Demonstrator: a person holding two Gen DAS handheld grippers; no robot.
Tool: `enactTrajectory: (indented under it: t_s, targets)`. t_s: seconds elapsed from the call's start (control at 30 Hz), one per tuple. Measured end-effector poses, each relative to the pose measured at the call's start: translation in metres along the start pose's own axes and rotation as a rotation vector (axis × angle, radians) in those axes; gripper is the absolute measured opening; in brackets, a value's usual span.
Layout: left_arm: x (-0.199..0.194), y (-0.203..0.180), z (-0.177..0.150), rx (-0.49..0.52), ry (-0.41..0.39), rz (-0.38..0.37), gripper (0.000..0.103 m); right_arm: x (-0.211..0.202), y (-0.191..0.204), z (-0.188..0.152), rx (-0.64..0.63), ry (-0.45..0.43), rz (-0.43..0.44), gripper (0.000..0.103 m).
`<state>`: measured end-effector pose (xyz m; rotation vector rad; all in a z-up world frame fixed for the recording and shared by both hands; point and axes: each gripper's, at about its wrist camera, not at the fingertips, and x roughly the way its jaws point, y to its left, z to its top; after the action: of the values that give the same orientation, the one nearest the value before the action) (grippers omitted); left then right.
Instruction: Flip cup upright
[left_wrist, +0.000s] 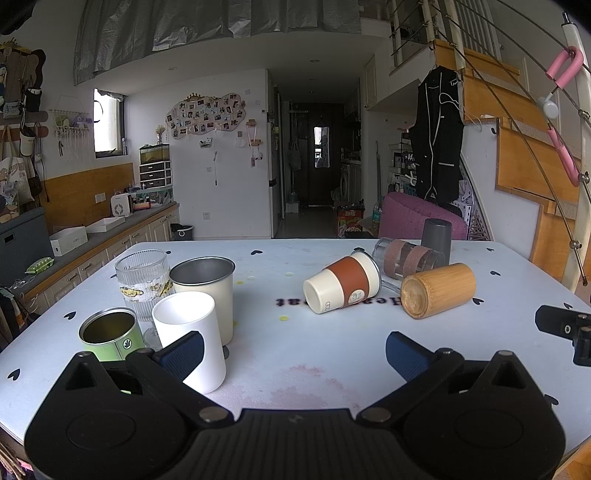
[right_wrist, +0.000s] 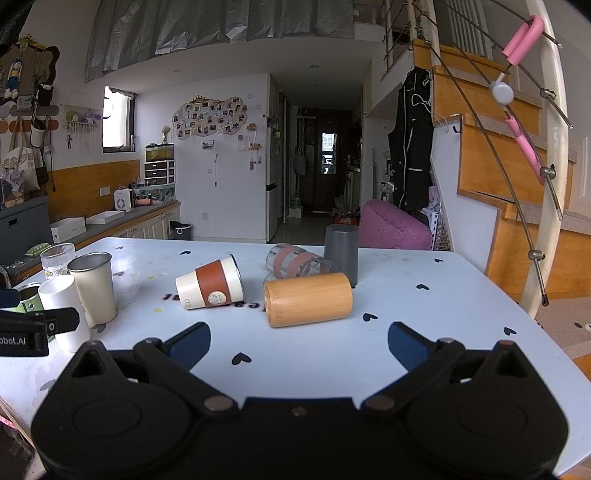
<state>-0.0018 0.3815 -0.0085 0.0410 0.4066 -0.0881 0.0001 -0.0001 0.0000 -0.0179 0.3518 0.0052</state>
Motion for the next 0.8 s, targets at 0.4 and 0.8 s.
enactTrajectory:
  t_s: [0.4,0.8]
  targets:
    - [0.0,0.0,0.0,0.0,0.0,0.0,0.103,0.0,0.0,0.0,0.0,-0.001,0.0,0.103]
    - [0.0064,0.0008,-0.0032,0.009,-0.002,-0.028,0.103,-0.0015,-0.0039,0.001,0.013,-0.01,0.006,0.103]
